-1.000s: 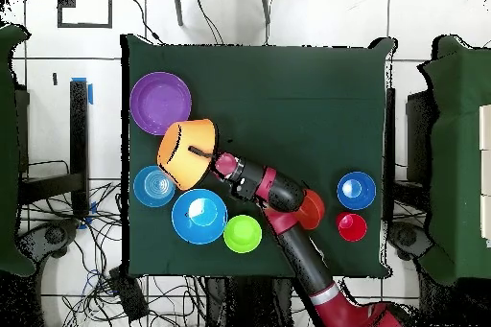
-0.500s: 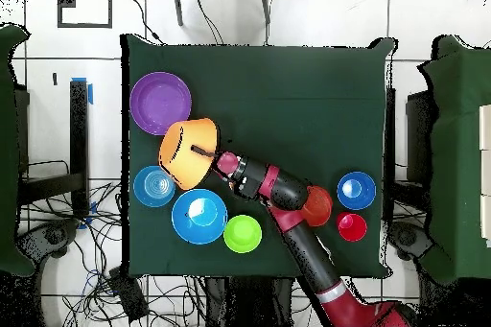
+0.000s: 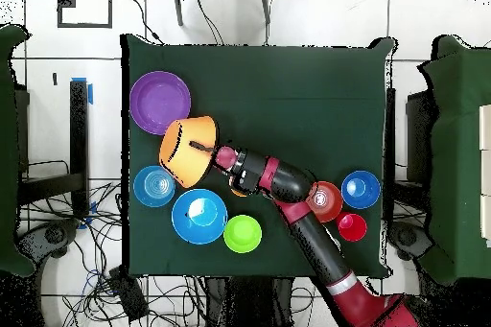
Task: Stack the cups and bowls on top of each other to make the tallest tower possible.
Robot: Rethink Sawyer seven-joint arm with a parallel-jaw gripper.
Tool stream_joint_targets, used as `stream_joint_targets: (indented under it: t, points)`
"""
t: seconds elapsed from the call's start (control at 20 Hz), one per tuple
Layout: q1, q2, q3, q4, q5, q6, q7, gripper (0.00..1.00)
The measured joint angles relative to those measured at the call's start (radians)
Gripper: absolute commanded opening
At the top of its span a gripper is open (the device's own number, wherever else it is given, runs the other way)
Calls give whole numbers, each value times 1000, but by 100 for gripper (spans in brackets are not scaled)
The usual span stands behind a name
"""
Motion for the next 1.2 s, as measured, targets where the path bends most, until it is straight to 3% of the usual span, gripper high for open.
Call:
stream_joint_targets:
  t: [0.75,1.2]
  points:
    - [16,-28,20,-31,35,17,0,0]
    - [33,-113,21,-11,35,13,0,0]
